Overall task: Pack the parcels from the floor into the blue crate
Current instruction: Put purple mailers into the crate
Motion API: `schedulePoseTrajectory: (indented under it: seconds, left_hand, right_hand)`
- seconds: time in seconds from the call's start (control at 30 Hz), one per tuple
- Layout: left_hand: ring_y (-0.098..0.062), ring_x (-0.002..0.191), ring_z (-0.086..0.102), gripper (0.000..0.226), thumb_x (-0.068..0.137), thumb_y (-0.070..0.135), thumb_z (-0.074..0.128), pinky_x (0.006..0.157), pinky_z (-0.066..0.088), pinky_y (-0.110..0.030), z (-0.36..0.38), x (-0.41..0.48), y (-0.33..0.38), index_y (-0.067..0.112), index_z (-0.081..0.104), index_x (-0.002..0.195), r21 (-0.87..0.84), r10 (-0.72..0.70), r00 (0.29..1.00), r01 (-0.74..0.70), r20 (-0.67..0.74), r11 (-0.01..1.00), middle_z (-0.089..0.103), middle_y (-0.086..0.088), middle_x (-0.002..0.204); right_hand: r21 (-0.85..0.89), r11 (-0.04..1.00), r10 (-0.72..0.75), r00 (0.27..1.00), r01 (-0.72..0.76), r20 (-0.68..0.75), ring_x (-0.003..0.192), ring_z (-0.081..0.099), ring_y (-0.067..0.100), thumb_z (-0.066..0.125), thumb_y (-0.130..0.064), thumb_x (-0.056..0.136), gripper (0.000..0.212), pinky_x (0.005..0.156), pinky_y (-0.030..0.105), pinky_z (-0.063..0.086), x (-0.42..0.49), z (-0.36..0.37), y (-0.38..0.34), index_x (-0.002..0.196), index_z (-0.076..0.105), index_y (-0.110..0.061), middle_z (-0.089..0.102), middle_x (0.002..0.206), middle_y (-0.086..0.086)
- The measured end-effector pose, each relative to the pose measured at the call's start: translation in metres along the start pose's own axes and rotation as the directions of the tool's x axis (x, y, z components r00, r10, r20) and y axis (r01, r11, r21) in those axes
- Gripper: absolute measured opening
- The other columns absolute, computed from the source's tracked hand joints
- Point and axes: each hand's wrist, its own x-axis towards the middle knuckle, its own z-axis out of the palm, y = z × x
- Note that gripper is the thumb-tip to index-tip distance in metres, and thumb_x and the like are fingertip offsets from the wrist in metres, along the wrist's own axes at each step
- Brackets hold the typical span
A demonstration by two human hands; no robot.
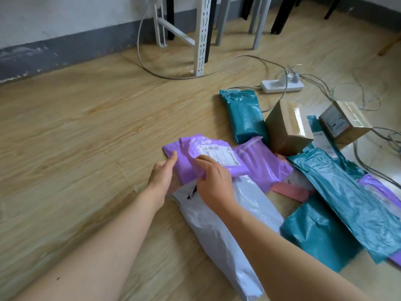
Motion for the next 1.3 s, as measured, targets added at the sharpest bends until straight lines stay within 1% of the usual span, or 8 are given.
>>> schedulePoseTrajectory:
  seconds: [0.2,0.3,0.43,0.57,0.7,0.9,1.07,1.3]
  left_hand:
    - [-0.021,0.068,0.062,0.034,0.084,0.043,0.064,0.064,0.052,-0.032,-0.018,0.007,-0.007,0.017,0.064,0.106,-0.251,-0.218,0.975,0.224,0.053,0.942,0.067,-0.007,0.087]
    - [-0.024,0.073,0.060,0.042,0.083,0.008,0.066,0.057,0.055,-0.032,-0.019,0.019,-0.020,0.003,0.055,0.124,-0.243,-0.229,0.958,0.184,-0.172,0.952,0.066,-0.014,0.096]
    - [-0.030,0.095,0.062,0.043,0.081,0.001,0.065,0.089,0.052,-0.051,-0.032,0.032,-0.026,0.003,0.054,0.122,-0.325,-0.213,0.873,0.067,-0.439,0.943,0.062,-0.020,0.118]
    - [-0.027,0.095,0.061,0.040,0.082,0.004,0.064,0.093,0.051,-0.049,-0.052,0.044,-0.035,0.008,0.056,0.121,-0.427,-0.255,0.823,0.017,-0.508,0.904,0.062,-0.013,0.111]
    - [-0.034,0.103,0.063,0.030,0.082,0.013,0.067,0.093,0.050,-0.042,-0.067,0.048,-0.048,0.005,0.060,0.110,-0.185,-0.158,0.767,0.052,-0.622,0.981,0.063,-0.018,0.117]
    - [-0.028,0.094,0.061,0.047,0.077,0.009,0.073,0.083,0.054,-0.044,-0.087,0.048,-0.059,0.003,0.049,0.118,-0.082,-0.260,0.907,0.248,-0.331,0.965,0.061,-0.014,0.116]
    - [-0.024,0.090,0.059,0.048,0.078,0.008,0.074,0.063,0.053,-0.033,-0.096,0.046,-0.062,0.009,0.044,0.116,0.023,-0.304,0.935,0.313,-0.184,0.950,0.060,-0.010,0.116]
    - [-0.025,0.091,0.059,0.040,0.083,0.011,0.071,0.063,0.051,-0.031,-0.097,0.051,-0.064,0.009,0.045,0.112,0.041,-0.258,0.951,0.269,-0.171,0.962,0.060,-0.013,0.121]
  right_hand:
    - [0.062,0.998,-0.029,0.979,0.017,0.200,0.090,0.065,0.022,0.041,-0.014,0.067,0.042,0.070,0.026,0.044,-0.008,0.010,-0.014,0.089,0.076,-0.013,0.074,0.091,0.002]
    - [0.084,0.989,0.094,0.956,-0.122,0.277,0.078,0.065,0.019,0.046,-0.005,0.070,0.034,0.067,0.023,0.044,-0.005,0.015,-0.011,0.082,0.077,-0.011,0.074,0.083,0.006]
    - [0.192,0.939,0.274,0.958,-0.286,0.089,0.075,0.065,0.019,0.047,-0.007,0.074,0.028,0.069,0.026,0.047,0.014,0.022,-0.001,0.080,0.074,-0.011,0.073,0.081,0.005]
    - [-0.020,0.941,0.335,0.927,-0.337,0.171,0.106,0.060,0.024,0.046,-0.001,0.082,0.037,0.085,0.027,0.044,0.041,0.041,0.019,0.106,0.070,-0.014,0.069,0.112,0.005]
    - [-0.323,0.926,0.317,0.863,-0.193,0.393,0.118,0.053,0.027,0.045,-0.010,0.089,0.034,0.102,0.031,0.034,0.052,0.073,0.028,0.119,0.060,-0.015,0.061,0.126,0.008]
    - [-0.527,0.844,0.338,0.861,-0.099,0.380,0.116,0.055,0.030,0.045,-0.033,0.092,0.039,0.110,0.045,0.022,0.049,0.114,0.028,0.125,0.047,-0.010,0.051,0.127,0.012]
    - [-0.515,0.853,0.331,0.853,-0.088,0.404,0.115,0.054,0.028,0.058,-0.025,0.081,0.046,0.106,0.044,0.029,0.042,0.125,0.023,0.121,0.040,-0.013,0.053,0.120,0.009]
    - [-0.613,0.790,0.338,0.823,0.016,0.456,0.121,0.039,0.035,0.070,-0.026,0.077,0.067,0.097,0.051,0.038,0.043,0.128,0.018,0.132,0.032,-0.022,0.031,0.132,0.011]
